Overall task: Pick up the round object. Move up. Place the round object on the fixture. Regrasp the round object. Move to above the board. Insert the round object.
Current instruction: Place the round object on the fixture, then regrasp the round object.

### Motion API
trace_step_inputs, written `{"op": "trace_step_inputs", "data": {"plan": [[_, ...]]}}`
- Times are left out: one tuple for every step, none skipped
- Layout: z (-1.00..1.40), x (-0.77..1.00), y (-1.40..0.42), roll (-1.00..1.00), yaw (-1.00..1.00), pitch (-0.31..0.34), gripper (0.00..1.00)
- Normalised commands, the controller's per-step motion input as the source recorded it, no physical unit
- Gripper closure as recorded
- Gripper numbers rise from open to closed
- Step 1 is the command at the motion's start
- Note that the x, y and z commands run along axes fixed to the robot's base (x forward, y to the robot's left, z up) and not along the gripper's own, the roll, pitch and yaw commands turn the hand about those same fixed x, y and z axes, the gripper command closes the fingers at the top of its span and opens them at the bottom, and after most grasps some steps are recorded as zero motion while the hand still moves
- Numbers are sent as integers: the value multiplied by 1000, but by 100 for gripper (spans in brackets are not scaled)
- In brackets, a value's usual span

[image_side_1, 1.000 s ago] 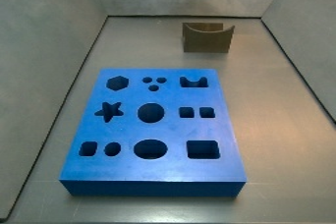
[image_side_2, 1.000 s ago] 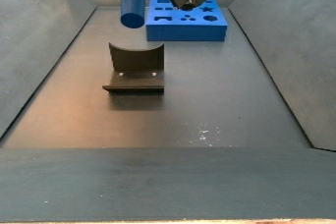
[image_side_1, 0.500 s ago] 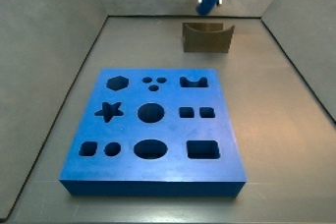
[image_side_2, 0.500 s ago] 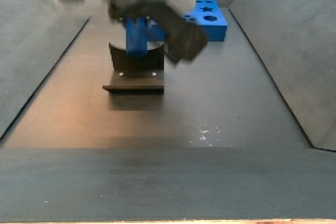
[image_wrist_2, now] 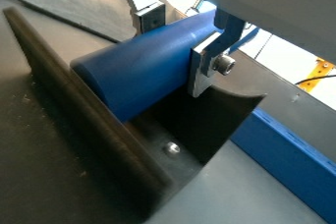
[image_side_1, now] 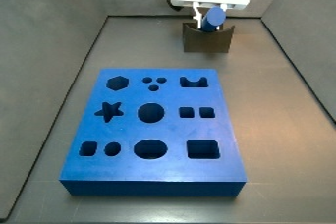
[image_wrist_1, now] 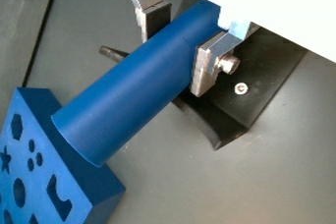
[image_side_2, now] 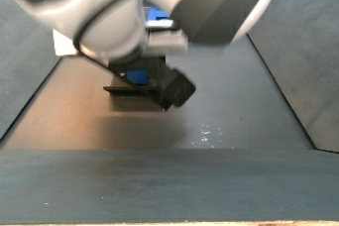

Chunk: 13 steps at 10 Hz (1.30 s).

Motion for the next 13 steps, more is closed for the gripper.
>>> {"op": "trace_step_inputs", "data": {"plan": [[-221,66,48,-120,-91,-82,100],[-204,53,17,-109,-56,-82,100],[-203,53,14,-109,-35,-81,100],[-202,52,12,-109,-17,-80,100],[0,0,0,0,0,0,0],[1000,0,0,-21,45,6,0],[1000,-9,2,-17,48,9,0],[1000,-22,4,-10,45,15,0],[1000,-30,0,10,44,21,0],[1000,-39,0,21,37,29,0],[932,-44,3,27,26,38,0],[691,-36,6,34,17,51,0],[500,-33,4,38,10,61,0]]}}
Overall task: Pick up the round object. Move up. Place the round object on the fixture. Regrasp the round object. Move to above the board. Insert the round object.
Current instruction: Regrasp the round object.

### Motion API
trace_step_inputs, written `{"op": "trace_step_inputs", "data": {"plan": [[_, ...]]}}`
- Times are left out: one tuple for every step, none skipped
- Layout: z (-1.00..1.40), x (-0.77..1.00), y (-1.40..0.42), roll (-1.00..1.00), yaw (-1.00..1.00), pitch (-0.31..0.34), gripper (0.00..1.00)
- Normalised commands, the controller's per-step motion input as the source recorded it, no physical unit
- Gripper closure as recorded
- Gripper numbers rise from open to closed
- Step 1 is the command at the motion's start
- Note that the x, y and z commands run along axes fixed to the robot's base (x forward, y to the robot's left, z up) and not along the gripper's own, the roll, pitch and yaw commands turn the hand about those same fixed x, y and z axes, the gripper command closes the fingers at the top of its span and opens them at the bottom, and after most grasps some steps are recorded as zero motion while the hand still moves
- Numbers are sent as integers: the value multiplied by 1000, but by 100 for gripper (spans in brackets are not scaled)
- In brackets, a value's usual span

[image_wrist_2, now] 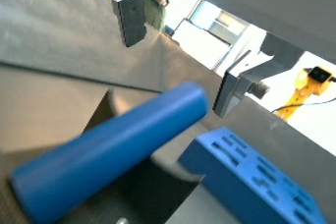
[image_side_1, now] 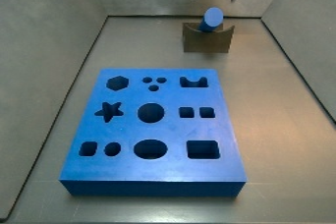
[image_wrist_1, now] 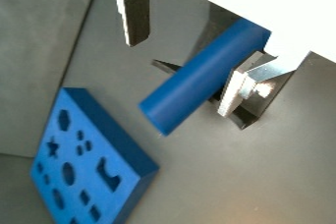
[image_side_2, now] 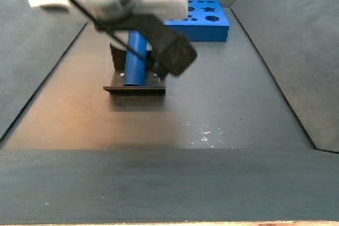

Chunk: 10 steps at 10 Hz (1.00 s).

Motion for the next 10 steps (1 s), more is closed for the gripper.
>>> {"op": "trace_step_inputs", "data": {"plan": [[309,-32,4,45,1,63,0],[941,-12,-1000,1000,21,38,0],[908,-8,-1000,1000,21,37,0],[899,-23,-1000,1000,21,32,0],[849,-66,-1000,1000,20,21,0],[780,-85,-1000,1000,20,16,0],[476,-68,-768,1000,20,12,0],[228,-47,-570,1000,21,10,0],[51,-15,-313,1000,22,8,0],[47,-11,-171,1000,22,7,0]]}}
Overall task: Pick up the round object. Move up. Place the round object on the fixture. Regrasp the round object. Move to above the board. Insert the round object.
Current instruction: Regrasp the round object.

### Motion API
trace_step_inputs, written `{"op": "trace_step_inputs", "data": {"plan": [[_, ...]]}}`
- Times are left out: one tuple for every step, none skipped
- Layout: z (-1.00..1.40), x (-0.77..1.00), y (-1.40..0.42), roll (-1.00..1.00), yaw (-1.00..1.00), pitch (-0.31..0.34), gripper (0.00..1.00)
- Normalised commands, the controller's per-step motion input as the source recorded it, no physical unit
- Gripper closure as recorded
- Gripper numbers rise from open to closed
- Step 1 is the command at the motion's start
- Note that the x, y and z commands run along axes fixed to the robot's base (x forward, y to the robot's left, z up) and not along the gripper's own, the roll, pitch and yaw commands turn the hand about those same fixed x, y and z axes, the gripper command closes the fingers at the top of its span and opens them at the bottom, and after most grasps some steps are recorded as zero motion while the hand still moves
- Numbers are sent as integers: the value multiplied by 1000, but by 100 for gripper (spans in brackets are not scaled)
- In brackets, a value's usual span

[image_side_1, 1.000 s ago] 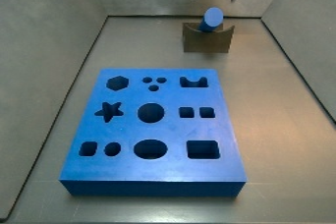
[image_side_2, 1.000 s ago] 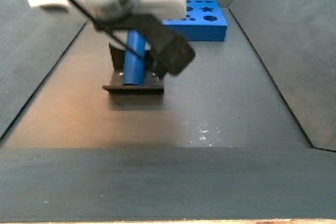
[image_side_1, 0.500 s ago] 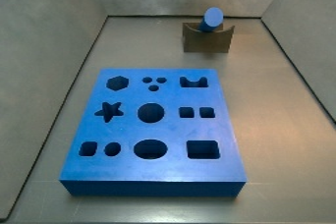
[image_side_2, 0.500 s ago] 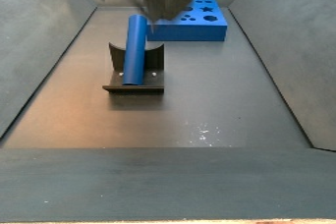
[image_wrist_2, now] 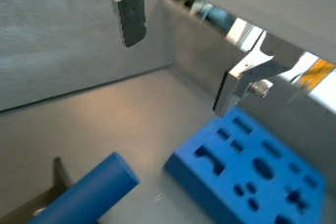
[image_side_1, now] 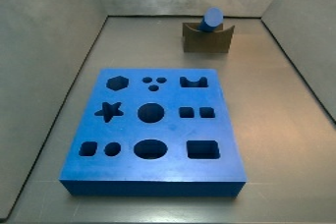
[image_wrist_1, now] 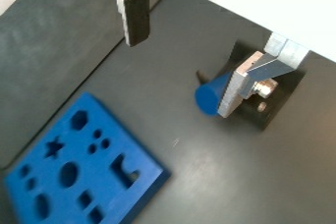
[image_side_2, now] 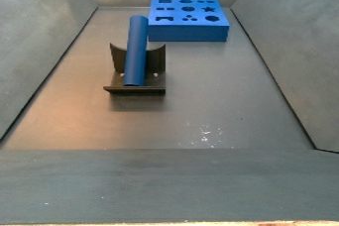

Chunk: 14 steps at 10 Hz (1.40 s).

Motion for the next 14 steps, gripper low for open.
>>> {"op": "trace_step_inputs", "data": {"plan": [[49,-22,-25,1000,23,5,0],[22,-14,-40,1000,24,1,0],[9,-10,-37,1000,25,-2,0],[13,-8,-27,1000,26,-5,0],[9,0,-23,1000,27,-8,0],[6,3,-21,1000,29,-8,0],[5,0,-20,1000,31,-5,0],[5,2,-21,1000,31,-2,0],[7,12,-17,1000,33,6,0],[1,23,-22,1000,35,13,0],[-10,40,-25,1000,38,23,0],[-8,49,-28,1000,40,29,0],[-8,62,-30,1000,45,45,0],[-5,76,-34,1000,53,67,0]]}}
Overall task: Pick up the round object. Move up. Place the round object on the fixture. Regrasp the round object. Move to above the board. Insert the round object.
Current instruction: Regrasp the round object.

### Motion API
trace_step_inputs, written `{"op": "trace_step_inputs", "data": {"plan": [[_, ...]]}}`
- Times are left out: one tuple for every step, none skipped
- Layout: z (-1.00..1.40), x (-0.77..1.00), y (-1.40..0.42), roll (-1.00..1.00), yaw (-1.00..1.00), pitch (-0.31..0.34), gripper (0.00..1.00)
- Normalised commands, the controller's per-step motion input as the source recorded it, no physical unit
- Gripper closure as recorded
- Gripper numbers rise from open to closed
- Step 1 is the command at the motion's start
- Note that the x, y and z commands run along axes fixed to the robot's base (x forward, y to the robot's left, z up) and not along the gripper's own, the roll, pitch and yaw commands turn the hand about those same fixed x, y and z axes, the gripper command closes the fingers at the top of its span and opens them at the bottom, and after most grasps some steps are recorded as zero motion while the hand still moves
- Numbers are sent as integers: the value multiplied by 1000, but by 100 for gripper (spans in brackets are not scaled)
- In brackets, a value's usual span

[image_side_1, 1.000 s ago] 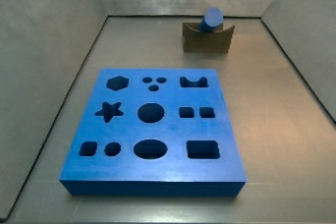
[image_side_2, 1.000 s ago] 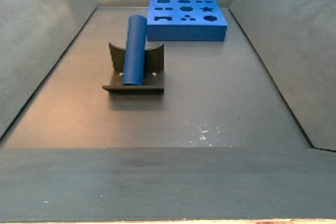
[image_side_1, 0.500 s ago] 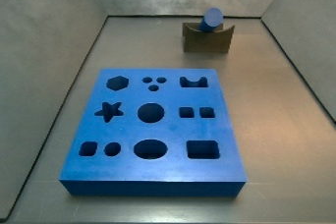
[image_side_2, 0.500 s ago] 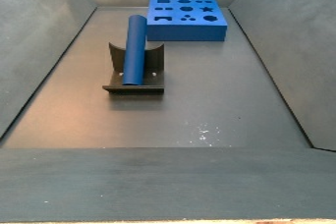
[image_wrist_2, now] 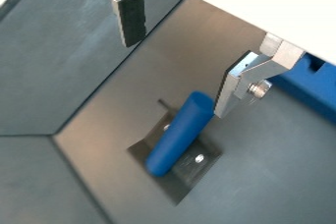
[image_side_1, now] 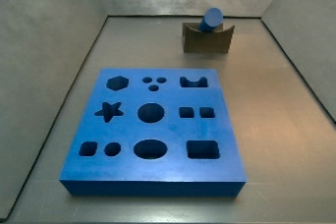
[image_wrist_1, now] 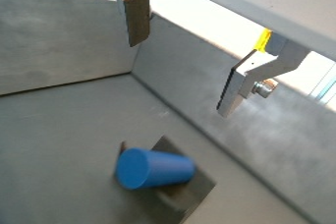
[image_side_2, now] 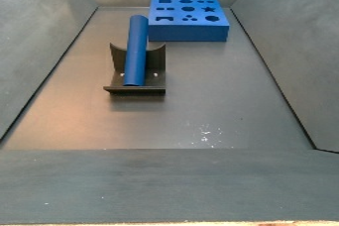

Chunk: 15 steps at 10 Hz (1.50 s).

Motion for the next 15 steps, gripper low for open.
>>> {"op": "trace_step_inputs", "data": {"plan": [[-4,87,-39,1000,61,86,0],[-8,97,-43,1000,74,108,0],[-10,107,-47,1000,90,134,0],[-12,109,-49,1000,124,168,0],[-12,110,-52,986,161,189,0],[-13,110,-51,868,174,181,0],[-14,111,-56,574,204,149,0],[-15,112,-57,456,212,137,0],[-3,108,-45,270,220,99,0],[-5,94,-41,206,223,64,0],[-15,88,-51,179,214,26,0],[-16,89,-54,175,205,19,0],[-1000,36,43,181,169,98,0],[-1000,39,44,179,156,87,0],[-1000,51,37,165,159,39,0]]}}
